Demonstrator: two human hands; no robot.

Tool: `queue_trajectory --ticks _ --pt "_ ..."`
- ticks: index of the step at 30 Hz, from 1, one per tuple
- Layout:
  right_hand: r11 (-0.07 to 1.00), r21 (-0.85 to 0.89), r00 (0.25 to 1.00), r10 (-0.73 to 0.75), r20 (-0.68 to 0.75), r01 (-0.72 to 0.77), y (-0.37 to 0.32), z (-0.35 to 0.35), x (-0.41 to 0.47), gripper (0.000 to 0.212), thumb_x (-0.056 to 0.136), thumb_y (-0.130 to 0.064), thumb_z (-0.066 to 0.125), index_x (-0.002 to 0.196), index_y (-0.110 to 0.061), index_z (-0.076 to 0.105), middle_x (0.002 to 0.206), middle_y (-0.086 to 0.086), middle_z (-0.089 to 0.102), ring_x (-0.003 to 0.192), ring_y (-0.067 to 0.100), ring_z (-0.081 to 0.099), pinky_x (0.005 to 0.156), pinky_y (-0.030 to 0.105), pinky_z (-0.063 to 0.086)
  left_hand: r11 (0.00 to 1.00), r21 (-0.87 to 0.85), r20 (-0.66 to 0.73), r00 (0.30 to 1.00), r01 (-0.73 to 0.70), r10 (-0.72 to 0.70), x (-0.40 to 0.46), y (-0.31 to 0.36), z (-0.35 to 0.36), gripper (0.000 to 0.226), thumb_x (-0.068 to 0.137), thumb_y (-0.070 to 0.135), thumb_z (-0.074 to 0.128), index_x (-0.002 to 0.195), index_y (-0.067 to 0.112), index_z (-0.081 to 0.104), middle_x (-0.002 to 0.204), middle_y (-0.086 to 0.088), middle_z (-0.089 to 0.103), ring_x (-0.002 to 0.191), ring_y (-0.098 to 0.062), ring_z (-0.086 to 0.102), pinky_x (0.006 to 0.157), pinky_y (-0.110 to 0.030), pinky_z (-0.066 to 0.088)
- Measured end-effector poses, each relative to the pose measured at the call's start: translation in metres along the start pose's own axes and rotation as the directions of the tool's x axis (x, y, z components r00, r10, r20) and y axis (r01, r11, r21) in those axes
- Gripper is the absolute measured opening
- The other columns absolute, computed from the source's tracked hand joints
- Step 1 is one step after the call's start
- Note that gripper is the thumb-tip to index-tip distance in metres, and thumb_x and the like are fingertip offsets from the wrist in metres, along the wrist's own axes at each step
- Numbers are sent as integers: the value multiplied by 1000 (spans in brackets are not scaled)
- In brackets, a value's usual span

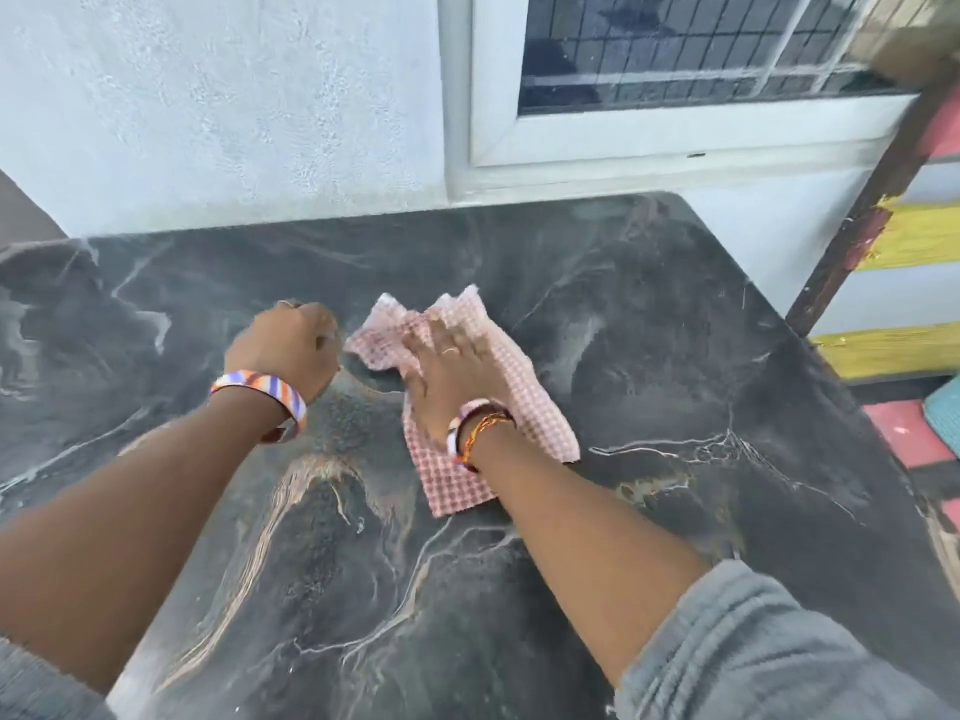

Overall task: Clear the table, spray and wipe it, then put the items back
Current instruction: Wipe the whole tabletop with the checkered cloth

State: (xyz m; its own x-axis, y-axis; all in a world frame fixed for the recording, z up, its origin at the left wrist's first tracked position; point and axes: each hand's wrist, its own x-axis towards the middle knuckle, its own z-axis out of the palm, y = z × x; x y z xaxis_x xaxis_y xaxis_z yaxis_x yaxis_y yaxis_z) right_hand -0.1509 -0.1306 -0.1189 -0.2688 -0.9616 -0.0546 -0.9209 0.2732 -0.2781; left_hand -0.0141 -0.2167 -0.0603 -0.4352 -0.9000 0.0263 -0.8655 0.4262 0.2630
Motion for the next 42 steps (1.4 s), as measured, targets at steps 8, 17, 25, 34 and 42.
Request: queue_trajectory --ticks 8,17,25,34,42 --pt "986 -88 989 -137 50 141 72 -28 -9 47 99 -39 30 146 -33 26 159 -2 12 147 21 9 117 40 -3 1000 -1 51 999 13 -13 51 18 1 29 87 12 46 110 12 64 119 -19 59 109 -41 56 94 -47 48" --pt "781 -48 782 620 -62 -622 177 -55 107 63 94 -53 20 151 -27 9 160 10 -4 146 34 0 118 51 2 997 40 -10 997 72 -72 96 1 8 26 89 20 47 108 15 64 118 -16 59 108 -38 57 91 -45 49" --pt "894 -92 898 438 -28 -439 89 -37 172 60 96 -50 21 151 -27 9 160 7 1 146 35 0 117 53 -1 993 -53 -88 990 103 -108 117 -33 -11 35 91 11 40 117 19 63 125 -13 59 112 -37 56 90 -45 48" --pt "993 -44 993 111 26 -110 -113 20 215 63 96 -46 23 151 -21 7 160 12 0 145 38 -2 117 53 -5 958 -31 -134 948 286 -287 123 -132 -21 32 91 11 41 115 16 62 119 -16 58 106 -40 57 85 -44 47" --pt "999 -13 999 36 22 -36 -241 54 232 67 95 -44 28 150 -10 9 157 22 0 143 45 -2 117 55 -3 826 -202 -253 787 526 -562 120 -249 -41 31 90 12 45 116 8 61 123 -25 58 115 -43 52 96 -45 42"
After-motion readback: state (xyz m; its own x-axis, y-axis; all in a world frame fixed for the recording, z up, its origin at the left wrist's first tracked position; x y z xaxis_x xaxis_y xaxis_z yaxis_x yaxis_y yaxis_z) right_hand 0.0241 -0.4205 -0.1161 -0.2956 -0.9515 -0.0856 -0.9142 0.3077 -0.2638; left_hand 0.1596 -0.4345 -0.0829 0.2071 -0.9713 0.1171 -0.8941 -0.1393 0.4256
